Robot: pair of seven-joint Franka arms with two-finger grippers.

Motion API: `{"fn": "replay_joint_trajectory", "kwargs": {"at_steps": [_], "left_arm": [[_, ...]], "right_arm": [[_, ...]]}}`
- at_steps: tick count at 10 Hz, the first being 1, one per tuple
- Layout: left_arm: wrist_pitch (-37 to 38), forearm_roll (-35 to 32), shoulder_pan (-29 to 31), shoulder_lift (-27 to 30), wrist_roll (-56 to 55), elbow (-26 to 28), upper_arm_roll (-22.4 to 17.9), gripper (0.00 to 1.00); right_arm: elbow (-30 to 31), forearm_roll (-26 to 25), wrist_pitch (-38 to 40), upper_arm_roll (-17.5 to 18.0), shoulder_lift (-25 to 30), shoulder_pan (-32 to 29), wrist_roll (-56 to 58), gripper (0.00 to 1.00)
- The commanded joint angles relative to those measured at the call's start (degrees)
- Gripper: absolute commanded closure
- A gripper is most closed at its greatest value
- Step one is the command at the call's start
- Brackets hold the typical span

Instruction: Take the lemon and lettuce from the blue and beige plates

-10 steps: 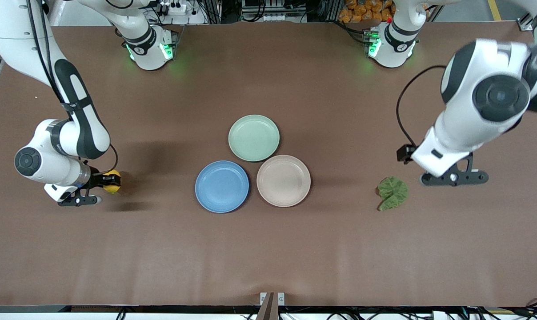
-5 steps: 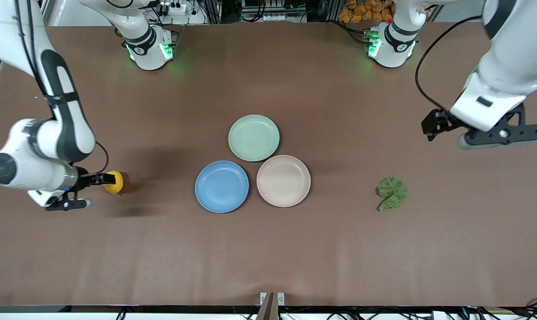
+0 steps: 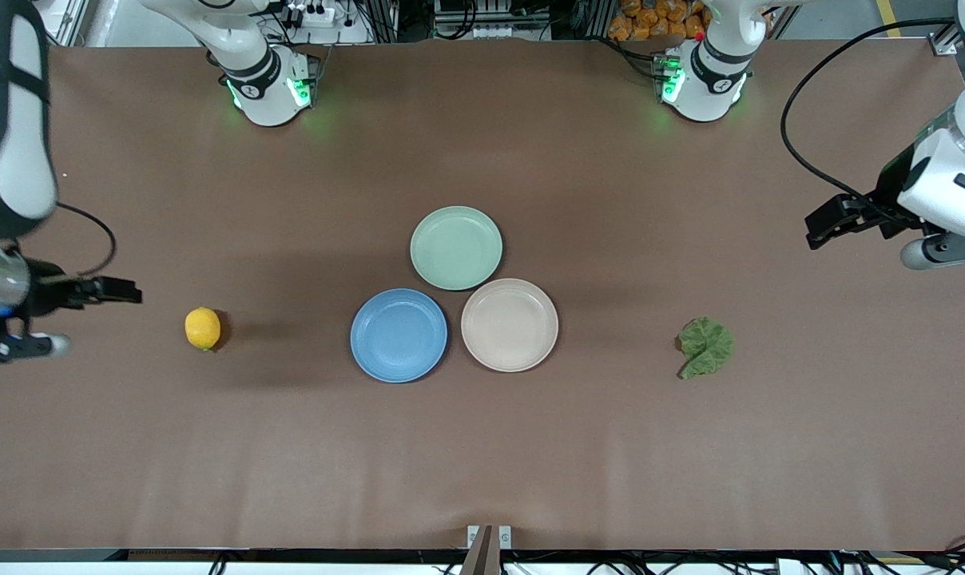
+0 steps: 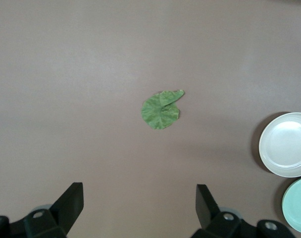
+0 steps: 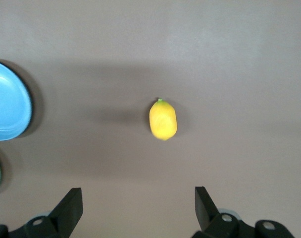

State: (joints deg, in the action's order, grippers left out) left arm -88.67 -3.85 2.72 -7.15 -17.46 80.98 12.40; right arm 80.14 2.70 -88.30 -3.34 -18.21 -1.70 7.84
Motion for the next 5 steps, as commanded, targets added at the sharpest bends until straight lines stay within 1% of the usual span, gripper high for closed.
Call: {"fn": "replay_joint_trajectory", "kwargs": {"at_steps": [1, 3, 4, 5], "left_arm": [[0.2, 1.4, 0.4, 1.6, 0.9, 1.1, 0.2, 0.0], [0.2, 1.4, 0.5, 1.6, 1.3, 1.1, 0.2, 0.0], [0.2, 1.4, 0.5, 1.6, 1.3, 1.1, 0.2, 0.0], [0.2, 1.5, 0.6, 1.5, 1.3, 1.0, 0.2, 0.0]], "right_arm": [[2.0, -0.9, 2.4, 0.6, 6.7, 2.0, -5.1, 0.0], [6.5, -0.9, 3.0, 0.6, 12.9, 2.9, -7.5, 0.0], [7.7, -0.9, 3.9, 0.7, 16.1, 2.9, -8.1, 0.0], [7.3, -0.9, 5.7, 0.7, 17.0, 2.9, -8.0, 0.0]]}}
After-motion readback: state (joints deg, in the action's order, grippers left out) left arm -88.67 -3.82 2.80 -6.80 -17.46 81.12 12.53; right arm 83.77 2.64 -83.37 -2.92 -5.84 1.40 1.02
